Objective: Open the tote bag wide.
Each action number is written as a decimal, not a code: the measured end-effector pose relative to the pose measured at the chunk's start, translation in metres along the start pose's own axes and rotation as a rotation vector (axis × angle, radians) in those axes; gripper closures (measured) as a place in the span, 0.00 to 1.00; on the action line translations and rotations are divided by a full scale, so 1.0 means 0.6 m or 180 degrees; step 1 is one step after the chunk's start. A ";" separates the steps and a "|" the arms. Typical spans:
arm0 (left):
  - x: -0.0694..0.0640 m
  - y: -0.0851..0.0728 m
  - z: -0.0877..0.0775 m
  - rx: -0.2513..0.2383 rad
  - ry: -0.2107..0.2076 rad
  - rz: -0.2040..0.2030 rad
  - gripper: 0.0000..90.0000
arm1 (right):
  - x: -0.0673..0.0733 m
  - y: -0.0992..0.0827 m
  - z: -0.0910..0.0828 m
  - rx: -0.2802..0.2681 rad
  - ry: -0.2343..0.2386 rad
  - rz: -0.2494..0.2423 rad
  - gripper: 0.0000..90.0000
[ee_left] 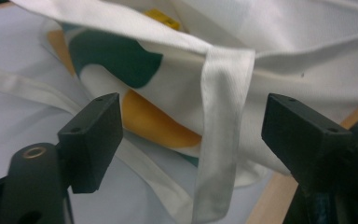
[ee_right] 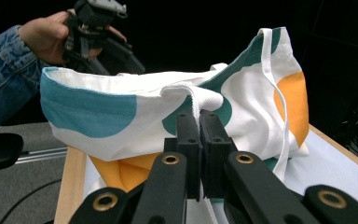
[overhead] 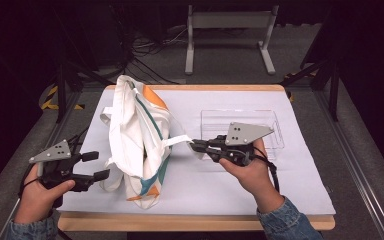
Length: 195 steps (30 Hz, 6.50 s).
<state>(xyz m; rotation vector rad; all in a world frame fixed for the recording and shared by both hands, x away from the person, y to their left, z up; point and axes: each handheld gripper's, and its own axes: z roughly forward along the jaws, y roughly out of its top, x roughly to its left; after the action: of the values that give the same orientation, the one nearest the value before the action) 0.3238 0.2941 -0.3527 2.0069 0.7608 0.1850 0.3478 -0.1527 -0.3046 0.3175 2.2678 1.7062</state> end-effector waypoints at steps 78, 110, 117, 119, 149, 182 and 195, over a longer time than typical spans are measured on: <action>0.026 0.002 -0.046 -0.0550 0.0359 -0.0509 0.35 | -0.013 -0.046 0.047 0.0537 0.0181 0.0552 0.58; 0.041 0.020 0.042 -0.0636 0.0593 -0.0380 0.44 | -0.060 -0.003 0.214 0.0498 -0.0095 0.0284 0.77; 0.041 0.013 0.029 -0.0754 0.0712 -0.0277 0.85 | -0.053 0.002 0.206 0.0538 -0.0171 0.0127 0.98; 0.041 0.013 0.024 -0.0787 0.0719 -0.0259 0.94 | -0.052 0.004 0.202 0.0511 -0.0176 0.0114 0.98; 0.017 0.031 0.029 -0.0805 0.0450 -0.0440 0.74 | -0.049 -0.003 0.121 0.0531 -0.0474 -0.0120 0.98; 0.018 0.058 0.078 -0.0576 0.0198 -0.0418 0.91 | -0.027 -0.001 0.124 0.0530 -0.0526 -0.0260 0.98; 0.031 0.029 0.050 -0.0272 0.1021 -0.0195 0.96 | -0.044 -0.026 0.124 0.0687 -0.0611 -0.0213 0.98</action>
<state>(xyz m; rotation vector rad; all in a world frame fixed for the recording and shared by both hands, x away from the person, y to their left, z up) 0.3589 0.2768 -0.3576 1.8925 0.9967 0.5040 0.3990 -0.0991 -0.3363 0.4265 2.2936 1.3390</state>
